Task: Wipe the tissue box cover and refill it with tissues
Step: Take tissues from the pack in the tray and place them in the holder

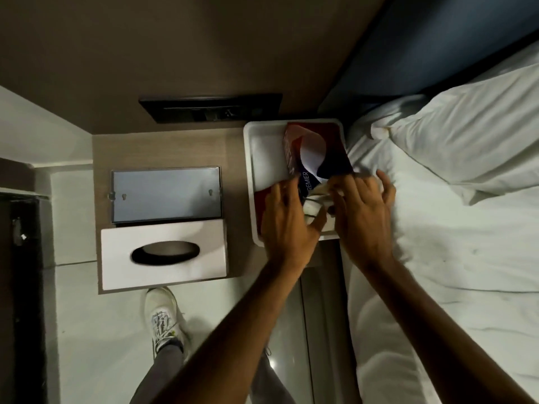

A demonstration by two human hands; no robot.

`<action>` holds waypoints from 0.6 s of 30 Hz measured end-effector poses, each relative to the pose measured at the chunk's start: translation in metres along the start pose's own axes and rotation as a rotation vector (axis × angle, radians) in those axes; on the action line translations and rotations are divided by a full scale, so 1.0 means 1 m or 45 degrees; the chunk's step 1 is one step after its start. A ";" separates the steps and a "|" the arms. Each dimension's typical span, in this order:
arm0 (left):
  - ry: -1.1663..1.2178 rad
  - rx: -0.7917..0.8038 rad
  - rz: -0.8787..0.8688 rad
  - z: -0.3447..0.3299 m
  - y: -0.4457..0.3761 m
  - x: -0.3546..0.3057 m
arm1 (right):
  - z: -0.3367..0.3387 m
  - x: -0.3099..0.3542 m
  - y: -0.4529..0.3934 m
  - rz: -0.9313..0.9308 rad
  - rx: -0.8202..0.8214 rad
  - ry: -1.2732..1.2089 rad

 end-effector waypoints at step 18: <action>-0.096 -0.166 -0.299 0.023 -0.033 -0.031 | 0.021 -0.022 -0.029 -0.083 -0.043 -0.021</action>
Point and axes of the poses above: each hand's wrist, its own y-axis away from the middle knuckle, its own z-axis out of the back of the hand, x = y × z, the point moved 1 cm from there along -y, towards the middle knuckle, and after that the axes turned 5 degrees about x, right-handed, at the moved point
